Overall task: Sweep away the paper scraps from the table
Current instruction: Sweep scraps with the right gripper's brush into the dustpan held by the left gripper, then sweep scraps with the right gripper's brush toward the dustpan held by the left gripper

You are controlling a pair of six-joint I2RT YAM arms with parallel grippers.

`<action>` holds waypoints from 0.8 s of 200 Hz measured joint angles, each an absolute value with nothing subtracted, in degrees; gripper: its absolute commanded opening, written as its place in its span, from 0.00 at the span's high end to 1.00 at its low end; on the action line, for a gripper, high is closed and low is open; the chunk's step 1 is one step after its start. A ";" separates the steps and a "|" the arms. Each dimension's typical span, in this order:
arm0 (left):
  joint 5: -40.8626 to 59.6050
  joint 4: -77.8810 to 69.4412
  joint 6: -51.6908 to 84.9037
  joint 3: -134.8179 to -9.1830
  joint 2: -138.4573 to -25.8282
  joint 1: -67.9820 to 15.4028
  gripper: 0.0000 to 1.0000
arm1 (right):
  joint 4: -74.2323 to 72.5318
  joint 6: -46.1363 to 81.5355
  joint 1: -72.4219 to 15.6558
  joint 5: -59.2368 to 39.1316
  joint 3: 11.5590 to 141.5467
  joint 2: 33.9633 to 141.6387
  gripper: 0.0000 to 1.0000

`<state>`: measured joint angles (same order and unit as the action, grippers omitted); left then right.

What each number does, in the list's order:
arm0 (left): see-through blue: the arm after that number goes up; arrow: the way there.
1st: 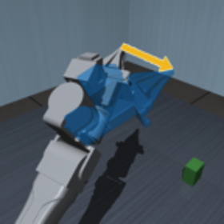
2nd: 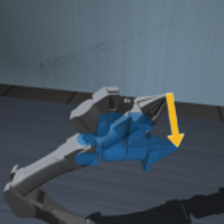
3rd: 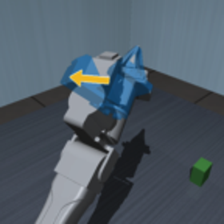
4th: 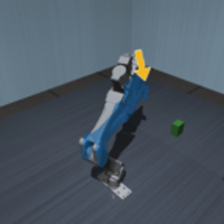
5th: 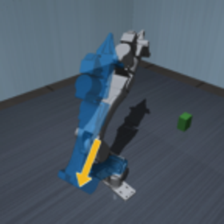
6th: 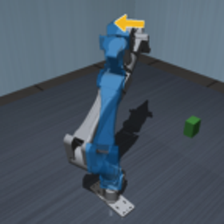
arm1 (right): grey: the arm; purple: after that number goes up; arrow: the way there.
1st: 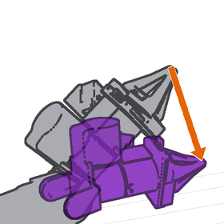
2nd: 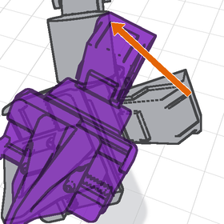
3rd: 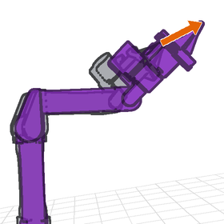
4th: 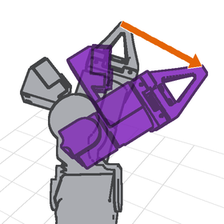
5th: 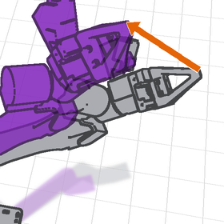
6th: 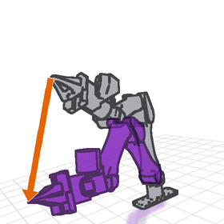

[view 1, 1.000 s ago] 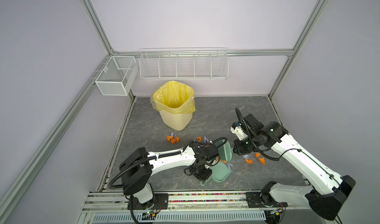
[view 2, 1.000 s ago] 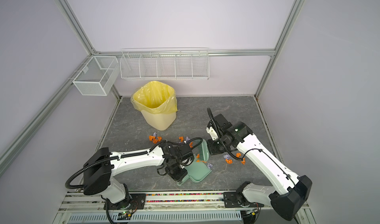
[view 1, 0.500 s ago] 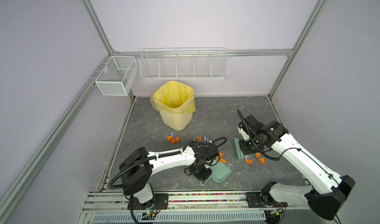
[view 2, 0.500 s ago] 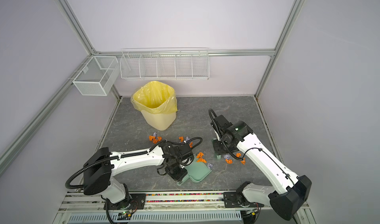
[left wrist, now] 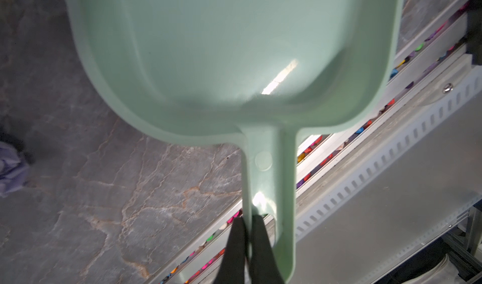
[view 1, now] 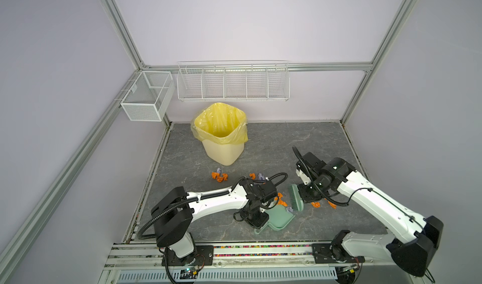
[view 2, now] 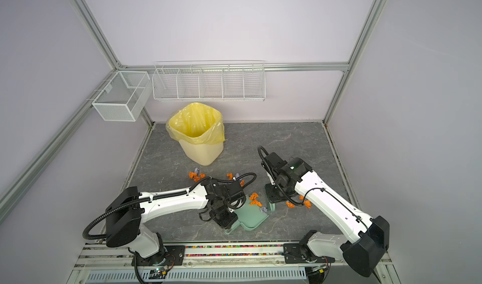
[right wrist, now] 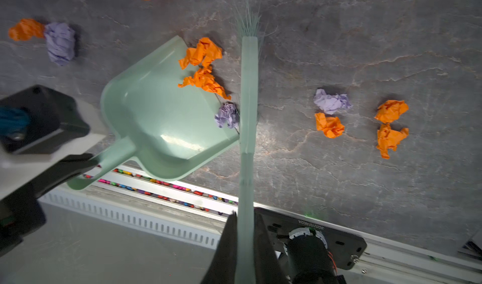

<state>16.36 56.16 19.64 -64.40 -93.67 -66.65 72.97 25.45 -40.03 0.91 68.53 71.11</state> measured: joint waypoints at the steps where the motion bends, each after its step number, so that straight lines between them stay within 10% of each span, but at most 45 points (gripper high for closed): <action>1: 16.36 56.16 19.64 -64.40 -93.67 -66.63 1.00 | 72.82 25.54 -40.10 0.64 68.53 71.02 0.93; 160: 16.99 56.21 19.20 -65.17 -93.80 -63.81 1.00 | 66.65 22.98 -36.86 3.14 77.47 75.70 0.93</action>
